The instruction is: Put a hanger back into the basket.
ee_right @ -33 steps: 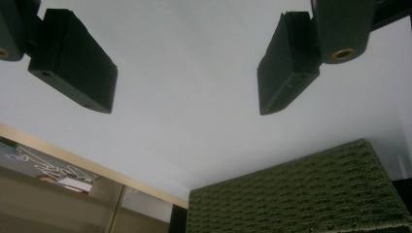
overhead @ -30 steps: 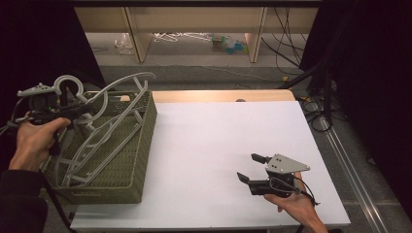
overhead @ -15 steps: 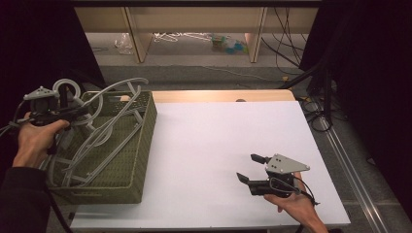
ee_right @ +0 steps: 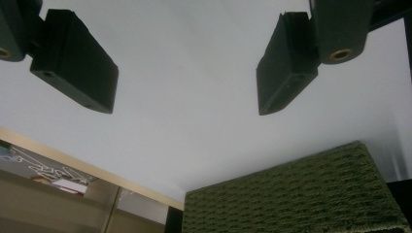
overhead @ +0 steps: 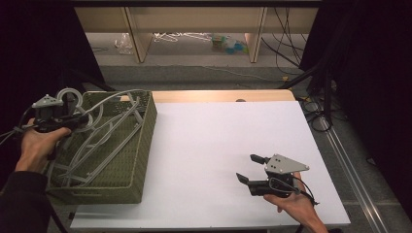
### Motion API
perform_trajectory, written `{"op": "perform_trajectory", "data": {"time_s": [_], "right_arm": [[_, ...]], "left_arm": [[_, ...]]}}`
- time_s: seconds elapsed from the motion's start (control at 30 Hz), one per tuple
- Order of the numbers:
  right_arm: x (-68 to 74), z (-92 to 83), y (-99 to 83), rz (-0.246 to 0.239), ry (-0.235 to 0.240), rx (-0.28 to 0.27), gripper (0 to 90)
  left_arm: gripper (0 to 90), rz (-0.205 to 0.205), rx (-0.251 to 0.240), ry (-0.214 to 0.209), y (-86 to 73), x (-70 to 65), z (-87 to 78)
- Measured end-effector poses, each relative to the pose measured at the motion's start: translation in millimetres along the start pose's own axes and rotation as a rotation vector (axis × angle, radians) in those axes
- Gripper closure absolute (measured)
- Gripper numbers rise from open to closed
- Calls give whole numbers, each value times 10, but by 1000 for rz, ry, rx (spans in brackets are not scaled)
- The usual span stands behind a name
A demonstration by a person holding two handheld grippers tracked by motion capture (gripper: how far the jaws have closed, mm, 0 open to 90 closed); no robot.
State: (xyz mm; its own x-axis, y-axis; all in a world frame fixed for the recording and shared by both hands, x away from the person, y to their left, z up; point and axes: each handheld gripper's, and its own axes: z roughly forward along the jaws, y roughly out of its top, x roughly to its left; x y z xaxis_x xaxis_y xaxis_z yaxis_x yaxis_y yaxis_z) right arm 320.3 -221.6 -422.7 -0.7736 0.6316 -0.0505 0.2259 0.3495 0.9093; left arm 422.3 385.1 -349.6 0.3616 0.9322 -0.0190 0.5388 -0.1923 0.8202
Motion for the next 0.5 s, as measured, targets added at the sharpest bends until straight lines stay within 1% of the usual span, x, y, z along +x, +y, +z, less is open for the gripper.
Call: {"op": "perform_trajectory", "data": {"time_s": [0.03, 0.07, 0.1, 0.17, 0.2, 0.23, 0.27, 0.3, 0.33, 0.37, 0.4, 0.47, 0.5], "right_arm": [[0, 0, 0, 0, 0, 0, 240], [-2, 4, -3, 1, 1, -1, 240], [-3, 5, -4, 0, 0, -1, 240], [-2, 6, -4, 1, 1, 0, 240], [1, 13, -5, -2, 0, -4, 240], [3, 15, -5, 0, 0, -5, 240], [4, 17, -6, 0, 0, -6, 240], [4, 16, -5, 1, 1, -3, 240], [5, 15, -6, 1, 3, -2, 240], [5, 17, -7, 1, 1, -5, 240], [7, 20, -9, 3, -1, -9, 240], [5, 19, -8, 1, -2, -8, 240], [4, 18, -8, 1, -3, -9, 240]], "left_arm": [[796, 0, 0, 0, 0, 0, 0], [795, -7, -10, -17, -18, -4, 3], [795, -11, -12, -26, -27, -15, 16], [794, -9, -9, -28, -30, -23, 23], [794, -7, 0, -30, -37, -39, 44], [794, 11, 26, -30, -46, -37, 71], [793, 11, 26, -30, -46, -37, 71], [793, -17, 24, -28, -60, -62, 111], [793, -6, 55, -31, -81, -58, 145], [793, -24, 56, -25, -100, -77, 184], [793, 15, 95, -25, -106, -55, 181], [791, 14, 102, -30, -136, -75, 241], [791, 0, 101, -36, -147, -88, 265]]}}
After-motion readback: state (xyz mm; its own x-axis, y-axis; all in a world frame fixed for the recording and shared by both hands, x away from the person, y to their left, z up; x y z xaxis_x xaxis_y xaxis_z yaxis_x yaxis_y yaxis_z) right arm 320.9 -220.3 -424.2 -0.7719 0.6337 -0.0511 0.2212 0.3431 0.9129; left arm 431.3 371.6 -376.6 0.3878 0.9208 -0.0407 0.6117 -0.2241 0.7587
